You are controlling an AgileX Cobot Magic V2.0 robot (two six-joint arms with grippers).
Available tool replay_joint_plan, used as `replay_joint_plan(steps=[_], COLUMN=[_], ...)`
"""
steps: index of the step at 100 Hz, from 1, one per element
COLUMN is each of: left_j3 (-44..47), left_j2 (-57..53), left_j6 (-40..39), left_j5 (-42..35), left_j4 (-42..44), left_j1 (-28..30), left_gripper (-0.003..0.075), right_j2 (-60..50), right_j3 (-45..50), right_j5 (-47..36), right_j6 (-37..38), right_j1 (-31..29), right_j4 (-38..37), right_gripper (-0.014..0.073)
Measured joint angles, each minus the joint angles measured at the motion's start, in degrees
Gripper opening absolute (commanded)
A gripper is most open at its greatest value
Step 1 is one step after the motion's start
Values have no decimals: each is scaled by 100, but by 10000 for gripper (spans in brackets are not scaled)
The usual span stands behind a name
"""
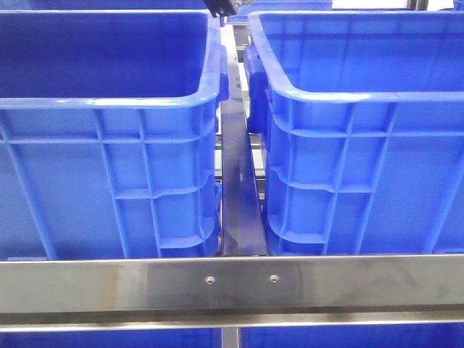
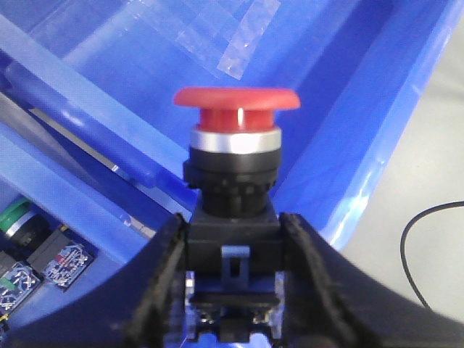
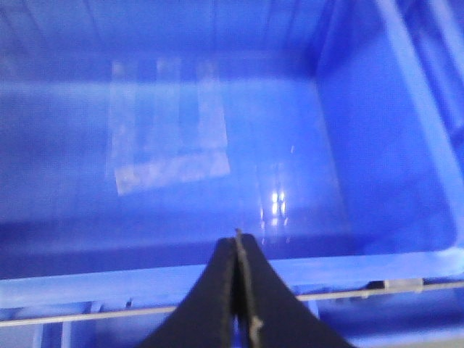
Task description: Pick red and yellow buttons and place in box
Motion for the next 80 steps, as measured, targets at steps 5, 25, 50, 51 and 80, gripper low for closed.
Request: replay_joint_plan(steps=[5,25,50,51,80], left_j3=[0,0,0,0,0], left_j2=[0,0,0,0,0], left_j6=[0,0,0,0,0], left_j5=[0,0,0,0,0], left_j4=[0,0,0,0,0], left_j1=[0,0,0,0,0], left_gripper=[103,103,103,103,103], right_j2=[248,1055,1690,1720,2343], right_j3=[-177,-746,-1093,-1093,-1138], right_j5=[162,423,186,171,102], right_j6=[0,-10,-107,-127,-2444], right_j1=[0,0,0,0,218], right_j4=[85,818,2680,2816,6030], right_gripper=[78,635,582,580,559])
